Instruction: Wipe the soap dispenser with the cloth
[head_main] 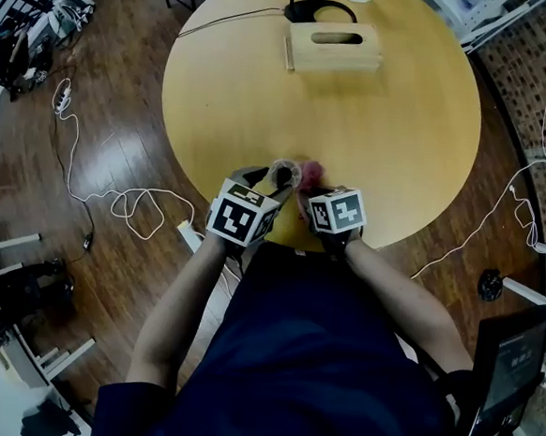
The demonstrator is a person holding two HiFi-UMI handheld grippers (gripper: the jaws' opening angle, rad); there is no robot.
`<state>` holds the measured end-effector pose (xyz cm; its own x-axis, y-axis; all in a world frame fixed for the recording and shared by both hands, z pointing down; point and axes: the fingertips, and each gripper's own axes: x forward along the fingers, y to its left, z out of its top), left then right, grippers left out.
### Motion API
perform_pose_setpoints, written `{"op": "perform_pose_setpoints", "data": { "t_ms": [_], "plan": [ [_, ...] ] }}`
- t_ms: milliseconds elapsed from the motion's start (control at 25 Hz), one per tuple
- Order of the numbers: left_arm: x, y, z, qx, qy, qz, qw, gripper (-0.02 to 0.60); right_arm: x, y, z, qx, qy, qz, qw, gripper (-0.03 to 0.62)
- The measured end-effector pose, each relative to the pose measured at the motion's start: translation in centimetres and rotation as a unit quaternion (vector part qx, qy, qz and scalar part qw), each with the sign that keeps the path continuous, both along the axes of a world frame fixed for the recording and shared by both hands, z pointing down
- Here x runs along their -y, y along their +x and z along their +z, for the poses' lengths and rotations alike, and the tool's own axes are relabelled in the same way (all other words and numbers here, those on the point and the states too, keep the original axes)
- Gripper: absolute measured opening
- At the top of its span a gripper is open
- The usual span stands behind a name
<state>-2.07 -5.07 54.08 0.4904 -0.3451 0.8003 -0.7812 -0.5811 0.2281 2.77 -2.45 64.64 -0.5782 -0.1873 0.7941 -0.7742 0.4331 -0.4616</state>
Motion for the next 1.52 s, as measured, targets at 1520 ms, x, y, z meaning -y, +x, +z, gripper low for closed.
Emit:
{"op": "perform_pose_setpoints", "data": {
  "t_ms": [1520],
  "plan": [
    [-0.2, 0.9, 1.7, 0.105, 0.075, 0.080, 0.9884, 0.284, 0.0, 0.1, 1.6, 0.016, -0.018, 0.027, 0.999, 0.091]
  ]
}}
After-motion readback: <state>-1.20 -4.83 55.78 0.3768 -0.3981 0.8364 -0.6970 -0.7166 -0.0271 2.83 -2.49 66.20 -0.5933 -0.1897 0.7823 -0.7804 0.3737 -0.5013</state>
